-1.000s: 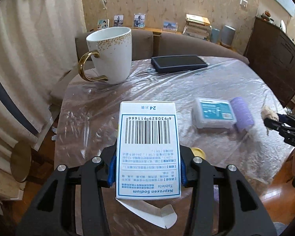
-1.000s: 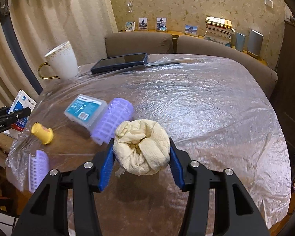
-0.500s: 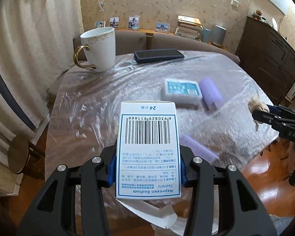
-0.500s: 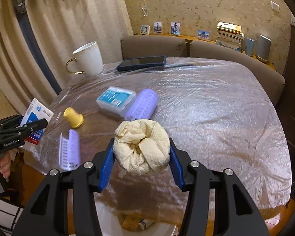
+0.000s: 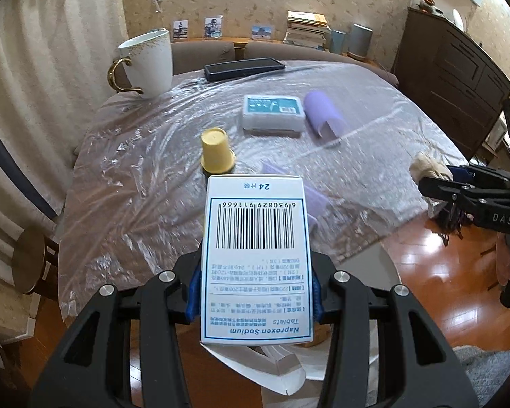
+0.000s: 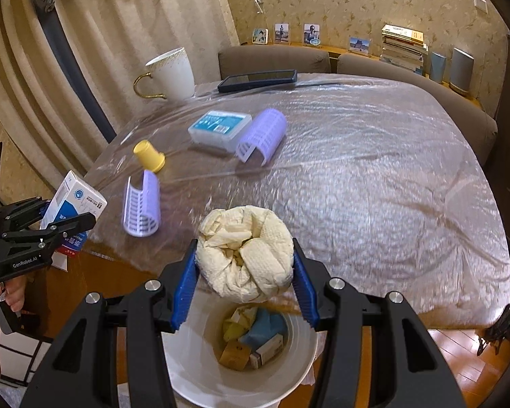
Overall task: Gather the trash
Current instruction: 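Lift both held items off the table and carry them over the white bin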
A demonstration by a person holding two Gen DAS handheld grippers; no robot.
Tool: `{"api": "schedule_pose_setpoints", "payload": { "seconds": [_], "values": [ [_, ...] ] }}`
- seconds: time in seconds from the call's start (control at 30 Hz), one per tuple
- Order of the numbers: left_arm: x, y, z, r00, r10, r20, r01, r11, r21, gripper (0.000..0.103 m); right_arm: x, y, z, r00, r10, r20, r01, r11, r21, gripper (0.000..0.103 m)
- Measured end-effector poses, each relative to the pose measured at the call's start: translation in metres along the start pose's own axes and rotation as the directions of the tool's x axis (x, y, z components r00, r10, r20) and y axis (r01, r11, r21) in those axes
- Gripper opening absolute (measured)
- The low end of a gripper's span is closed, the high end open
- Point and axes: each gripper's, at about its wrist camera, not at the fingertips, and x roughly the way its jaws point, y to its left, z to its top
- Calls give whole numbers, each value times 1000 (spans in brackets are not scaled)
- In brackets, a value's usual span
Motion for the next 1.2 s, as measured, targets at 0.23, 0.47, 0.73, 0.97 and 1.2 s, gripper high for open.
{"api": "schedule_pose_setpoints", "payload": {
  "seconds": [0.23, 0.47, 0.73, 0.97, 1.2],
  "values": [
    [-5, -16, -10, 1000, -26, -6, 26, 999, 29, 48, -4, 9, -16, 1000, 14, -22, -14, 1000, -11, 50],
    [-6, -36, -20, 998, -64, -27, 66, 995, 76, 48, -6, 15, -31, 998, 26, -48, -27, 1000, -12, 50],
    [-1, -54, -31, 993, -98, -62, 105, 988, 113, 48, -6, 17, -50, 995, 26, -96, -27, 999, -16, 50],
    [8, -63, -43, 989, -110, -99, 122, 985, 126, 48, -1, 17, -64, 991, 20, -133, -22, 1000, -12, 50],
    [20, -67, -53, 985, -109, -134, 127, 983, 132, 48, 5, 17, -76, 986, 19, -168, -22, 1000, -11, 50]
  ]
}}
